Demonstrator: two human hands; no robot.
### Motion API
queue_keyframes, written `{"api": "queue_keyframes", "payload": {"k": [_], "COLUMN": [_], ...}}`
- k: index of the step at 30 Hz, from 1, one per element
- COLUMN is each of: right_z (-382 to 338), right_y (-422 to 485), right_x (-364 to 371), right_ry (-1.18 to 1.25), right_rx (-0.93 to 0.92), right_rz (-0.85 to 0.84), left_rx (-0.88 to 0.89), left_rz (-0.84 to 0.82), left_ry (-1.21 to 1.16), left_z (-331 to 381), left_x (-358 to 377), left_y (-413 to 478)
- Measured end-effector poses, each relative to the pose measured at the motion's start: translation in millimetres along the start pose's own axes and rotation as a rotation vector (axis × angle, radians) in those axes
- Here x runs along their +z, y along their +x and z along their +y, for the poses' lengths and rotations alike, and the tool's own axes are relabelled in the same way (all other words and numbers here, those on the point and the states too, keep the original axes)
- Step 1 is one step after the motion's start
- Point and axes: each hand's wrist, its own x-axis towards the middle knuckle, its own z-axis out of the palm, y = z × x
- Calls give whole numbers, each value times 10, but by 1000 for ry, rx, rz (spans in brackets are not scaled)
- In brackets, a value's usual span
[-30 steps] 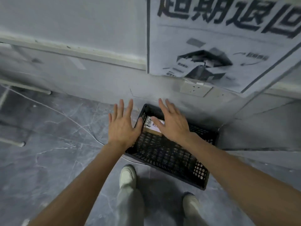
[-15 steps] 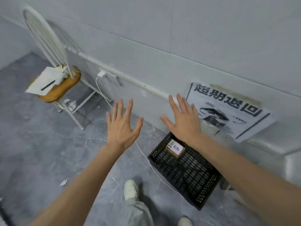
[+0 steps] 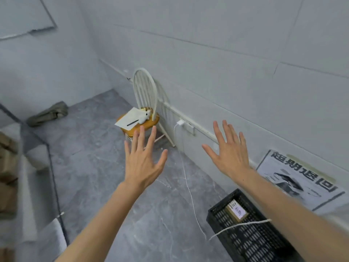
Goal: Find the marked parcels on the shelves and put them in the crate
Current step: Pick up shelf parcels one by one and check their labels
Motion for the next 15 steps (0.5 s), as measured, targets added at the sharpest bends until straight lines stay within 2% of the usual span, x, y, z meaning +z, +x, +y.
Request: {"api": "queue_keyframes", "payload": {"k": [2, 9, 15], "right_z": [-368, -2196, -3670], "right_y": [101, 317, 125], "right_x": [-204, -876, -1163], "right_ry": [8, 101, 253], "right_rx": [-42, -285, -514], "right_rz": [40, 167, 202], "left_rx": [-14, -229, -420], "left_rz": [45, 250, 428], "left_ry": [15, 60, 176], "left_z": [-203, -1172, -1859], "left_x": [-382, -1891, -2928], "left_y": [-82, -641, -1398]}}
